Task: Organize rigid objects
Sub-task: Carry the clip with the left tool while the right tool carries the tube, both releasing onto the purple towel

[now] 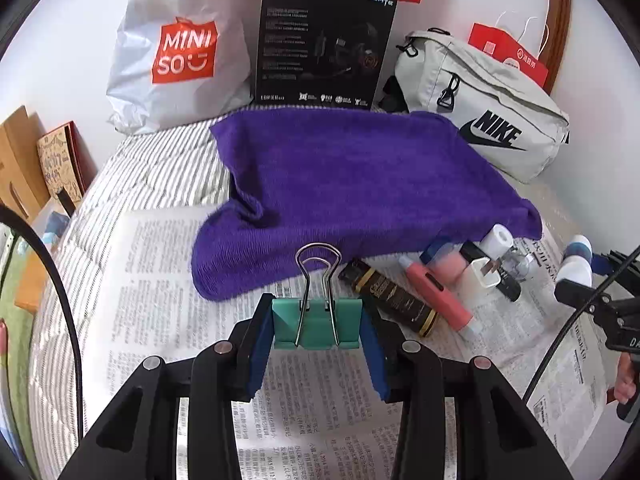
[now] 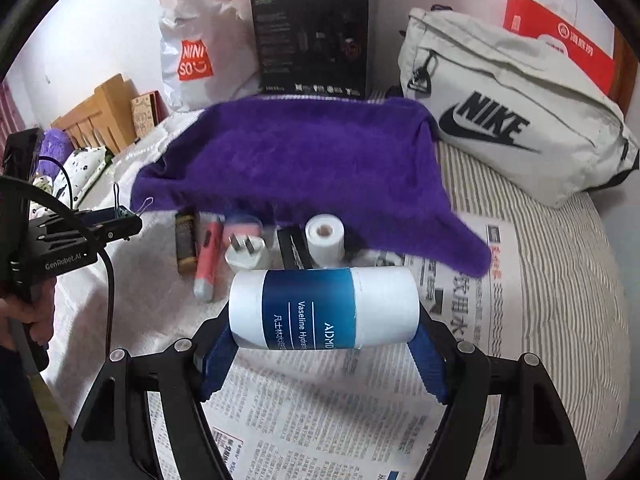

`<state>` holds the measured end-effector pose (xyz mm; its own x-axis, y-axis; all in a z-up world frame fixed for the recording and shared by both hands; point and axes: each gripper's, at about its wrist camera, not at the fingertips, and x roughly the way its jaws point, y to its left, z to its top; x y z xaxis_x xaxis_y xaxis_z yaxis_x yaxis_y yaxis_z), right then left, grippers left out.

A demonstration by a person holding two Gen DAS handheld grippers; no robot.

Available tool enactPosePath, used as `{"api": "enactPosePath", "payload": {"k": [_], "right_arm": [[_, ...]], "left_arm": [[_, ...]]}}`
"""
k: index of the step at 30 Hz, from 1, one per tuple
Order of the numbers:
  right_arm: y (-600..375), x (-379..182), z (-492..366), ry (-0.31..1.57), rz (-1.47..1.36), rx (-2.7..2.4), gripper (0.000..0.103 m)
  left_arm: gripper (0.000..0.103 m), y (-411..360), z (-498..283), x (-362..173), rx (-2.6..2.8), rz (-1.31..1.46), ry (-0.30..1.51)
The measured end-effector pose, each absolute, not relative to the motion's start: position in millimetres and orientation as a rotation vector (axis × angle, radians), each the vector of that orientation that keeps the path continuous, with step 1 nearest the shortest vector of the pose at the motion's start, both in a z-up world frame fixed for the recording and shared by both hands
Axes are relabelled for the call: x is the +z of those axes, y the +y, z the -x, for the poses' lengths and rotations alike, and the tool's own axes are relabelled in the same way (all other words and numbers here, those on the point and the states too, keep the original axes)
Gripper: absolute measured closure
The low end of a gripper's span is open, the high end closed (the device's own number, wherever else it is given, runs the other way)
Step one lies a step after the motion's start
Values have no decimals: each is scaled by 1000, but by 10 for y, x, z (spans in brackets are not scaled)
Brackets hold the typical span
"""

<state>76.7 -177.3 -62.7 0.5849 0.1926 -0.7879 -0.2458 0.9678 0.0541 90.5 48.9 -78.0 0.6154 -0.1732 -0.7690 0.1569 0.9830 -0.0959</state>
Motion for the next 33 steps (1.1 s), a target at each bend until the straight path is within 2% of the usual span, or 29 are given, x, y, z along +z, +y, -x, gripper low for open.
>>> {"api": "enactPosePath", "payload": {"k": [17,33], "right_arm": [[-1700,-295,-1494,889,57,244,27],[-1613,-550,-2601,960,113,231,27]], "left_arm": [[64,415,-1446,-322,-187,-70,860],[64,357,-2375,-571,-188,-63,918]]}}
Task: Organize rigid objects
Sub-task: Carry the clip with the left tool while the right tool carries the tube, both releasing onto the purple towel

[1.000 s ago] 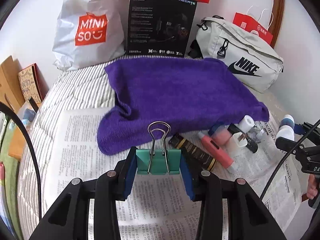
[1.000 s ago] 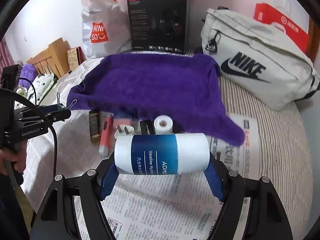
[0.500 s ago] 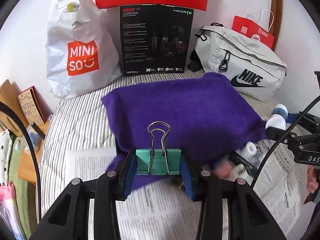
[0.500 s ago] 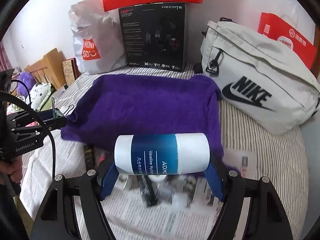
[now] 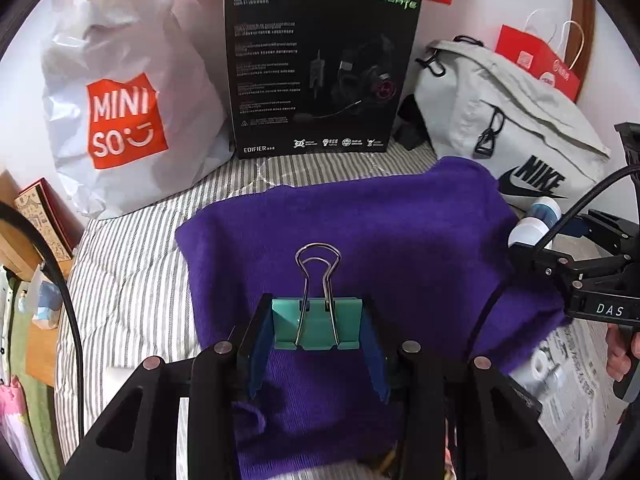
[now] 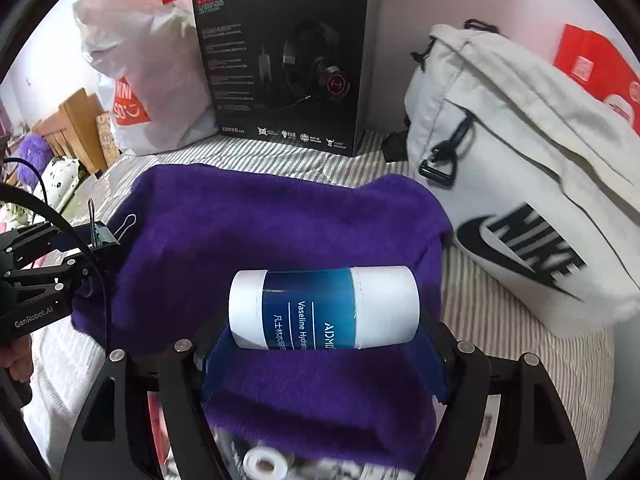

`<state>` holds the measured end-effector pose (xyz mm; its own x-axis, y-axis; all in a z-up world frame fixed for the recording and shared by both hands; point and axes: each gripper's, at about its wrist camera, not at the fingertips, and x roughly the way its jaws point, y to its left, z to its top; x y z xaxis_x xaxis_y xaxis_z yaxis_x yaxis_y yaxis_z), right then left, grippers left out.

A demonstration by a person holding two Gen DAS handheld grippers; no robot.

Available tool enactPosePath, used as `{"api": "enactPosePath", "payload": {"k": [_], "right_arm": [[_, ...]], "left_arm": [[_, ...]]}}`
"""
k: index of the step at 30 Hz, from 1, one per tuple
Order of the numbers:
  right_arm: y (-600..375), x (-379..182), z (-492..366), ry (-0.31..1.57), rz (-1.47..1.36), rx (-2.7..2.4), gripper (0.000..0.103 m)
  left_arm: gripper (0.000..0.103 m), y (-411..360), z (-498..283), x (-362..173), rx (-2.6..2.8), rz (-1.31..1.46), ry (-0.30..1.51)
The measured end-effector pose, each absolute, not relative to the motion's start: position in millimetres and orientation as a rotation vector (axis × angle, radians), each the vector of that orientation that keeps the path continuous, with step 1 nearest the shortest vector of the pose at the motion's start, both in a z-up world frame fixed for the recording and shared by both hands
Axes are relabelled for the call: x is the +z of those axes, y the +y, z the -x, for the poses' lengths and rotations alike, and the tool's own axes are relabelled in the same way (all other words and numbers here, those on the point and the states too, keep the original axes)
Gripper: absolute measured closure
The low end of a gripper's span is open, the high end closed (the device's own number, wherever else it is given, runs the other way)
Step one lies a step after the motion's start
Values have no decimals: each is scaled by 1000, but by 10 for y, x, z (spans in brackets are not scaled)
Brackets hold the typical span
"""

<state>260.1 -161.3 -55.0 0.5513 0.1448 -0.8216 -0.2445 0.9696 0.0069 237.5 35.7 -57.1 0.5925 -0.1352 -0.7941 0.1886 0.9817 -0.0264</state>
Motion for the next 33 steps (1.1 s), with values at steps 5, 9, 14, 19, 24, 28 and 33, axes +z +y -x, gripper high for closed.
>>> {"api": "enactPosePath", "payload": {"k": [5,9,14,19,24,28,33], "right_arm": [[-1551,-725,-2825,990,105,245,27],[-1546,-849,-2969,1025,112,238,27],[-1562,-932,-3095,1051,133,225,27],[-1562,-1013,-3196,1076,154,220,27],[-1579,-1082,-3270,1094,149,211,27],[-1582,-1118,-3318,1105,141,210,27],[-1562,-1136,-3379,1111,130,210,27]], "left_arm": [[64,321,-2596,-682,-174,-72,937],[64,309,-2763,-801,-171,-82,965],[64,317,-2918,-888,-182,-92,986],[64,352,-3042,-957,-171,-93,1006],[64,400,-3094,-1018,-161,-81,1024],[64,419,-3112,-1018,-155,-76,1030],[64,419,-3160,-1041,-150,-68,1038]]}}
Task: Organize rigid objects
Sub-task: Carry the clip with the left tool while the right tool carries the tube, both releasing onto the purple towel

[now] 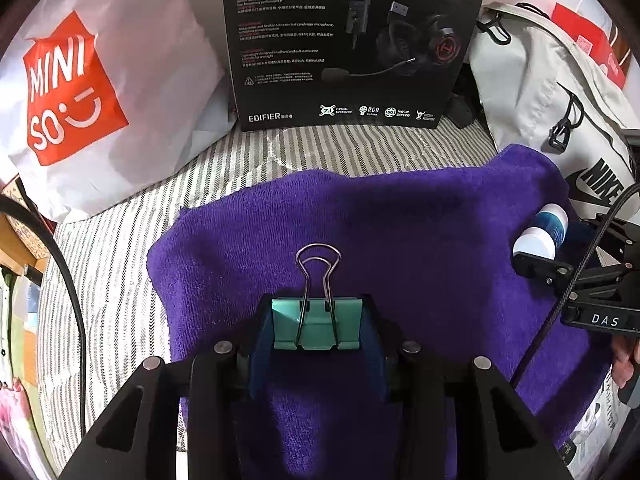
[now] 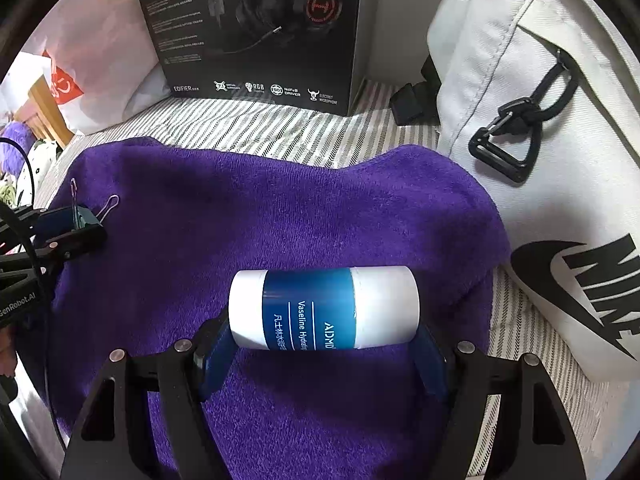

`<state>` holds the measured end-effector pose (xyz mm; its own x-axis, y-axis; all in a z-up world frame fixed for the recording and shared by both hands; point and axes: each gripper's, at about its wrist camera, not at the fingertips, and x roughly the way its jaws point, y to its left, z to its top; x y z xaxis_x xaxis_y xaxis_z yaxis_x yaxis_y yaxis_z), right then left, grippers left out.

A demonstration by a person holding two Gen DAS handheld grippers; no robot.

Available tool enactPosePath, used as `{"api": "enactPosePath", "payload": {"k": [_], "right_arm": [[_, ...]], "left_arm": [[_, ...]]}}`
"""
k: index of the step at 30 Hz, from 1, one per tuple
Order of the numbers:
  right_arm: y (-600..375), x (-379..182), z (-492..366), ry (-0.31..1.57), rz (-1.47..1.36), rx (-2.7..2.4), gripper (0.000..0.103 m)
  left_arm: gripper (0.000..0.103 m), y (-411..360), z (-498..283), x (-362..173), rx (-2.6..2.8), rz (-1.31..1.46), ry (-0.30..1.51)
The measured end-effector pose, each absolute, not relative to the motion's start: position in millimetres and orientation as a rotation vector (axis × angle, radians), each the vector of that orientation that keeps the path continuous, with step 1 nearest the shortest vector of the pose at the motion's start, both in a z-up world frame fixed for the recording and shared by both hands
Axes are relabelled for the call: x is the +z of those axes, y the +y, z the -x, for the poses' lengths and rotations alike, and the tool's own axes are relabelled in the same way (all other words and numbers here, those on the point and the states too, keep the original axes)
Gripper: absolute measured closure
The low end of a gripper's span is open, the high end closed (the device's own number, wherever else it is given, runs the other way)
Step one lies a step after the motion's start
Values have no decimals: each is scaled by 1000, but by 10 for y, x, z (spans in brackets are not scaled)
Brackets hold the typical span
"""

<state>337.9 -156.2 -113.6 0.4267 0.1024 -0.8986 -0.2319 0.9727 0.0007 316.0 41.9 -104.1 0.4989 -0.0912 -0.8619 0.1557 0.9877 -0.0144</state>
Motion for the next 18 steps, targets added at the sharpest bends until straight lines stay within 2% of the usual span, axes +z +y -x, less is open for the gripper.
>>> {"api": "enactPosePath", "payload": {"k": [9,11,14,18], "right_arm": [[-1529,-1161,-3458,1121,141,214,27],[-1544,-1174,-3480,1134,131,218,24],[-1570,-1172,-3461,1152,140,220,20],[-1590,-1123,-3375,1156,143,210,20]], "left_arm": [[64,368,-3171,-1079,-135,-102,1037],[62,364,-3158,-1086,-139,-110,1040],[51,387,-3115,-1102,-133,-111,1049],[49,400,-2981,-1113,-151,-116,1048]]}}
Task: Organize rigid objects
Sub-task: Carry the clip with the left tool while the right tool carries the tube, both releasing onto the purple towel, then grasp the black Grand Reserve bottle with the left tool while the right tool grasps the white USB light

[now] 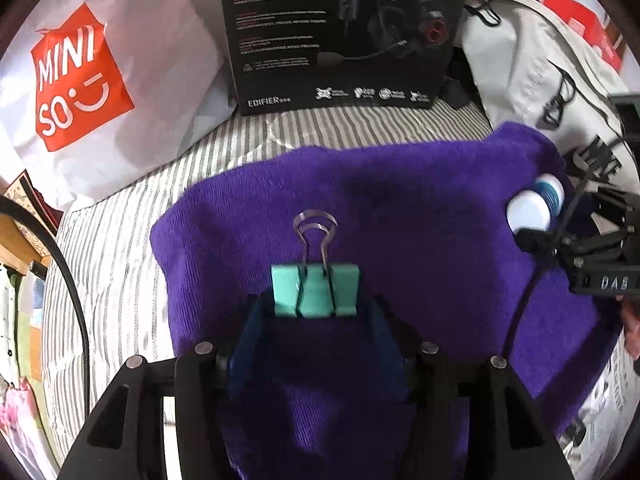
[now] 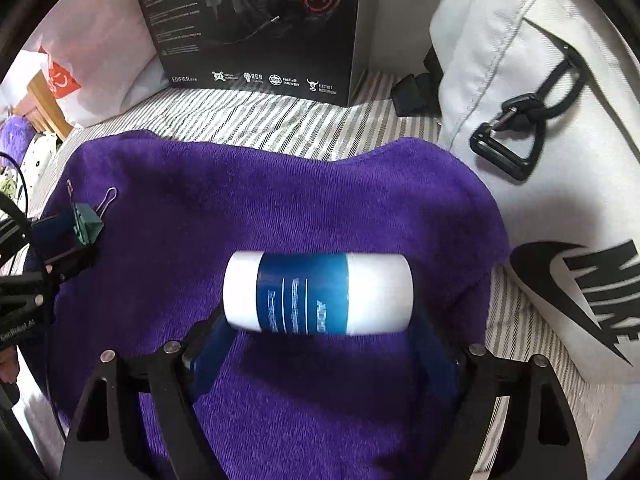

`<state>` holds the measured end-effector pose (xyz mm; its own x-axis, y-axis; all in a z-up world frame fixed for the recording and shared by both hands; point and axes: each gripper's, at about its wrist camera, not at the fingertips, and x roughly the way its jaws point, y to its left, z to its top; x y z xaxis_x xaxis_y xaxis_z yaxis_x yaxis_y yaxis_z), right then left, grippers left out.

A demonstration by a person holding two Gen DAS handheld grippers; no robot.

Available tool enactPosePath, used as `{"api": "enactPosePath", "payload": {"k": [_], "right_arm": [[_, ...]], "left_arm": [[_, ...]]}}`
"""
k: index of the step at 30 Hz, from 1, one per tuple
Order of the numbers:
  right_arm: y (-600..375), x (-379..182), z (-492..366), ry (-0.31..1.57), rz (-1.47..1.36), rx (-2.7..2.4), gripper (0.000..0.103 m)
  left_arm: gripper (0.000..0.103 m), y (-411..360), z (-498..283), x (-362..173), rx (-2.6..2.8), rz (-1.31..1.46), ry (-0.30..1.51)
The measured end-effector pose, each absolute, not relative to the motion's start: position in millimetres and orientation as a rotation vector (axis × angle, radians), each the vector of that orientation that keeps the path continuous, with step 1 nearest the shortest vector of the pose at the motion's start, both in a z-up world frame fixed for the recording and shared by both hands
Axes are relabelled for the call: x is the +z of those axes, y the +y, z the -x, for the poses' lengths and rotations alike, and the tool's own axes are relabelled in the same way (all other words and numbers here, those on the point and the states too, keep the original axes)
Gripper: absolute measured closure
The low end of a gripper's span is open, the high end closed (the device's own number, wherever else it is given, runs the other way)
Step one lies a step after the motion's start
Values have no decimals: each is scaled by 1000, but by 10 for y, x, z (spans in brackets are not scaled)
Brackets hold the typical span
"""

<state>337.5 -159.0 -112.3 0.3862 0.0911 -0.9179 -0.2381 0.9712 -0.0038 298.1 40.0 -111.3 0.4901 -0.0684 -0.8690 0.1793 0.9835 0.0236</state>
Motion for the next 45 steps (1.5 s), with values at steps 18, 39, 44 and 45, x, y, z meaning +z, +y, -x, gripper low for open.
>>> {"api": "enactPosePath", "payload": {"k": [18,39,44,45], "right_arm": [[-1651,-387,-1996,1012,113,235,14],[-2234,-542,-780,965,-86,101,14],[-2380,-650,-751,975,-178,92,14],[-2398,-669,-743,975,-198,104,14]], "left_arm": [[48,474,-1955,-748,-134,-66,1008],[40,278,-1457,-1117,-144,52,1059],[35,65,-1493,-1160,-111,-32,1062],[34,22,-1494,-1173,-100,-56,1061]]}}
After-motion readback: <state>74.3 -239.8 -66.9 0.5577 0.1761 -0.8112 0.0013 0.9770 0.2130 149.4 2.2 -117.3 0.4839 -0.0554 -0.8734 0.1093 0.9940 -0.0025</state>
